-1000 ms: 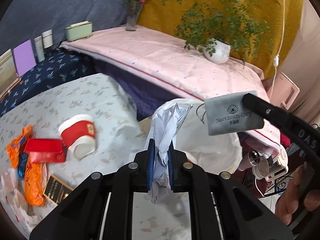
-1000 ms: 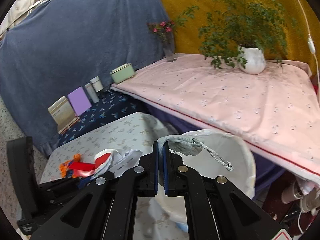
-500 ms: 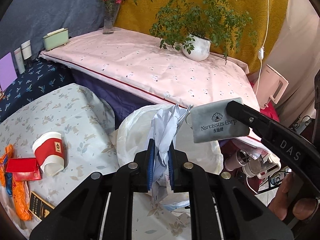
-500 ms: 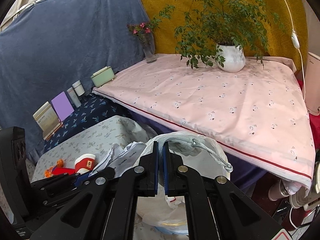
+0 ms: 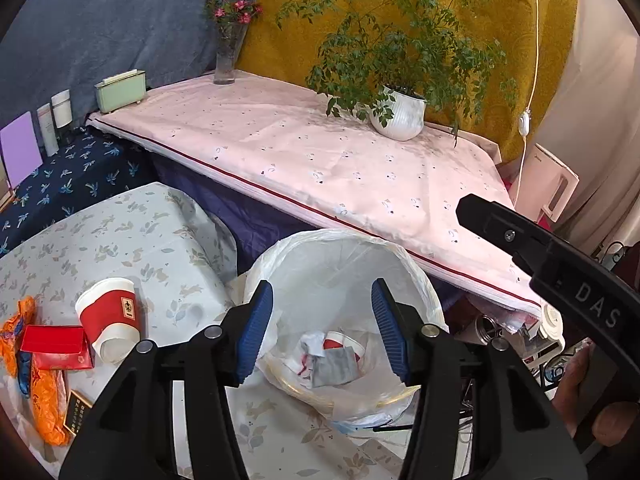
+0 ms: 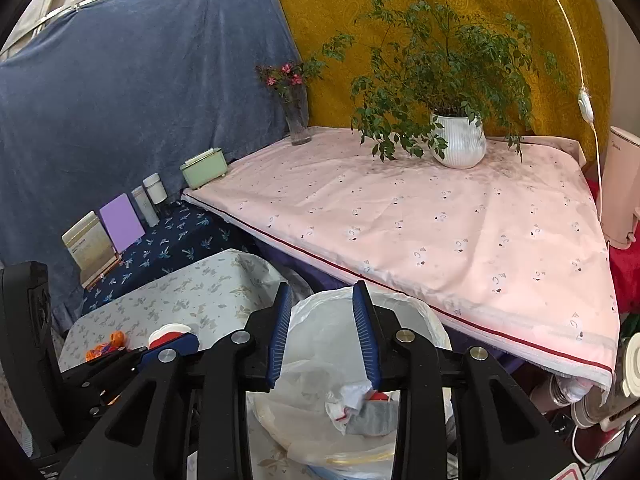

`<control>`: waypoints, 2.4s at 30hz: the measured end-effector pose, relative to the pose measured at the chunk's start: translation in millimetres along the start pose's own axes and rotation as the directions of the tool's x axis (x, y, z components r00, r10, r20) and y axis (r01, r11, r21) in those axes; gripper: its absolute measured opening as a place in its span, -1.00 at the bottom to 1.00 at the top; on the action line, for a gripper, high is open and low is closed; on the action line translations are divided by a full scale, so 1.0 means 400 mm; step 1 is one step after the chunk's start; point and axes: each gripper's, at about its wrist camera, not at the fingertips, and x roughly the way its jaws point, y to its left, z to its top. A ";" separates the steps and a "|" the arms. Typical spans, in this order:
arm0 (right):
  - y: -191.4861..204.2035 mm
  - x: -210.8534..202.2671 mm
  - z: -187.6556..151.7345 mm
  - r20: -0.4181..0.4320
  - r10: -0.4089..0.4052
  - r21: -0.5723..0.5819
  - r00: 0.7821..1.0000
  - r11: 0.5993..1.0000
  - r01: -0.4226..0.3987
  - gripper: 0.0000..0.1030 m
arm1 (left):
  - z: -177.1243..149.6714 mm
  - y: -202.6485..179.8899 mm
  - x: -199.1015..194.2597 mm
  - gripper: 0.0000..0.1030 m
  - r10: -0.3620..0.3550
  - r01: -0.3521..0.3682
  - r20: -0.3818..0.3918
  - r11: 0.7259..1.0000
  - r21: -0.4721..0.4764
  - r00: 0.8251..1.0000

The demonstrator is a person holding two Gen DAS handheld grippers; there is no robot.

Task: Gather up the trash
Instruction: 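Move both tools back over the remaining trash on the table, then grasp the white glove with the left gripper while the right gripper grasps the black cigarette box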

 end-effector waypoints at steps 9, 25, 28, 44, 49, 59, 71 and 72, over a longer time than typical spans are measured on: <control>0.025 -0.017 -0.002 0.002 0.020 -0.010 1.000 1.000 -0.020 -0.30 | -0.002 0.027 -0.034 0.06 0.027 -0.027 0.020 0.999 -0.020 0.999; 0.133 -0.041 -0.022 -0.005 0.078 -0.063 0.997 0.995 -0.079 -0.13 | -0.022 0.120 -0.132 0.15 0.102 -0.097 0.055 0.991 -0.093 0.993; 0.164 -0.040 -0.028 -0.013 0.095 -0.079 0.995 0.992 -0.095 -0.12 | -0.028 0.145 -0.151 0.19 0.117 -0.110 0.061 0.988 -0.111 0.991; 0.333 -0.029 -0.061 -0.051 0.181 -0.154 0.982 0.970 -0.187 -0.02 | -0.080 0.301 -0.247 0.34 0.239 -0.221 0.065 0.953 -0.205 0.969; 0.379 -0.014 -0.085 -0.080 0.202 -0.171 0.976 0.962 -0.213 -0.01 | -0.125 0.366 -0.272 0.46 0.286 -0.266 0.044 0.931 -0.248 0.957; 0.490 0.043 -0.162 -0.182 0.240 -0.217 0.953 0.936 -0.277 -0.01 | -0.254 0.511 -0.318 0.53 0.379 -0.377 -0.060 0.866 -0.330 0.924; 0.627 0.138 -0.329 -0.352 0.254 -0.296 0.901 0.883 -0.365 0.02 | -0.430 0.631 -0.319 0.72 0.391 -0.450 -0.224 0.791 -0.413 0.893; 0.635 0.146 -0.343 -0.364 0.252 -0.306 0.896 0.877 -0.371 0.09 | -0.437 0.636 -0.316 0.74 0.392 -0.455 -0.231 0.788 -0.416 0.890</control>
